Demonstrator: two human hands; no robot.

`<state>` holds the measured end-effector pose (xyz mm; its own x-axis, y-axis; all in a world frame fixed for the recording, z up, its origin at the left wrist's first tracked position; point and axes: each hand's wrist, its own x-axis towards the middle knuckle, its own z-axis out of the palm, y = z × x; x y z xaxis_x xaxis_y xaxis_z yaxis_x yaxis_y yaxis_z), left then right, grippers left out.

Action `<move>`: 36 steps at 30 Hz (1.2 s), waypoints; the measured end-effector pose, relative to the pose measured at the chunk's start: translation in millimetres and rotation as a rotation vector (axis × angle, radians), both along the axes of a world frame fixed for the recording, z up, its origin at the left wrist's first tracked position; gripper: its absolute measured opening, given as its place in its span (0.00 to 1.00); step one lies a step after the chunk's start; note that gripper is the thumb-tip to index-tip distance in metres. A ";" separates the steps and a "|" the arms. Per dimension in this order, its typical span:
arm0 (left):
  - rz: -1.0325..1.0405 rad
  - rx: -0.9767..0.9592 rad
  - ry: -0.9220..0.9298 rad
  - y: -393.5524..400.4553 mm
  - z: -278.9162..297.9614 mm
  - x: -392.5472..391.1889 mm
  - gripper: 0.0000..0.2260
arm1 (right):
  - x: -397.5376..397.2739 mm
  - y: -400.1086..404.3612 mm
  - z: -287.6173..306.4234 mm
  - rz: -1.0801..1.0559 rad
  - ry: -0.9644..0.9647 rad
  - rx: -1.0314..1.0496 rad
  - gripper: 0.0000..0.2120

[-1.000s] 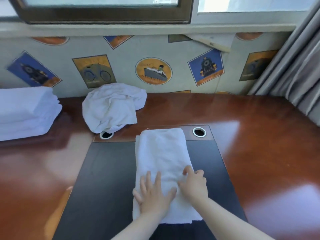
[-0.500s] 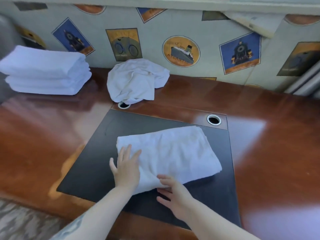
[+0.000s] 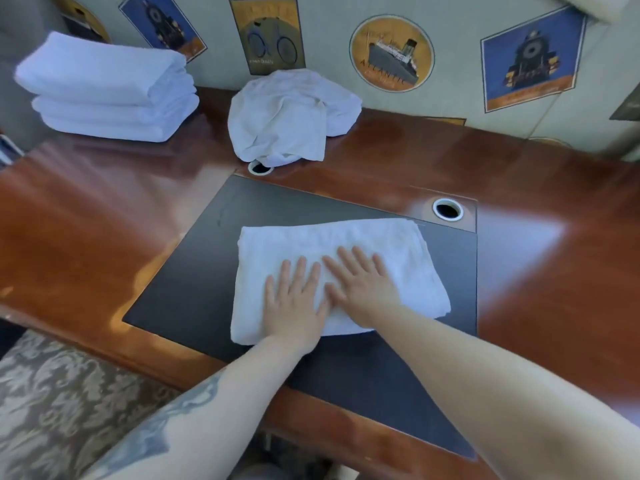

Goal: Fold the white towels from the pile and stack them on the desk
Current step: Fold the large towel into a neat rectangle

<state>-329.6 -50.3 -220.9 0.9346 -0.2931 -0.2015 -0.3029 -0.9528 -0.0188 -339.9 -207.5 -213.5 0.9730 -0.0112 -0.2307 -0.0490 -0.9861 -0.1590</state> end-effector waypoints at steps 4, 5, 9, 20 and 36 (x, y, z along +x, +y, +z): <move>0.117 -0.091 -0.075 47.7 -4.9 17.8 0.27 | -16.3 -53.4 -10.5 -0.302 -0.013 0.010 0.30; 0.149 -0.145 -0.071 55.5 -5.1 16.8 0.28 | -24.1 -61.0 -11.5 -0.375 -0.015 0.037 0.30; 0.646 -0.816 -0.049 59.2 2.2 -13.8 0.29 | -54.2 -53.6 -6.3 -0.874 -0.226 0.492 0.33; 1.788 -1.987 0.648 -3.6 47.9 -24.3 0.24 | -55.2 2.8 22.5 -1.726 -0.095 2.066 0.28; 1.120 -2.462 0.682 34.7 104.7 23.1 0.22 | 10.6 79.2 111.4 -1.477 -0.116 2.227 0.19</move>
<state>-306.5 -15.6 -116.2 0.8187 -0.1199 -0.5616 0.3689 0.8593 0.3543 -329.3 -128.3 -102.1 0.6115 -0.2222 -0.7594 -0.0566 0.9450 -0.3221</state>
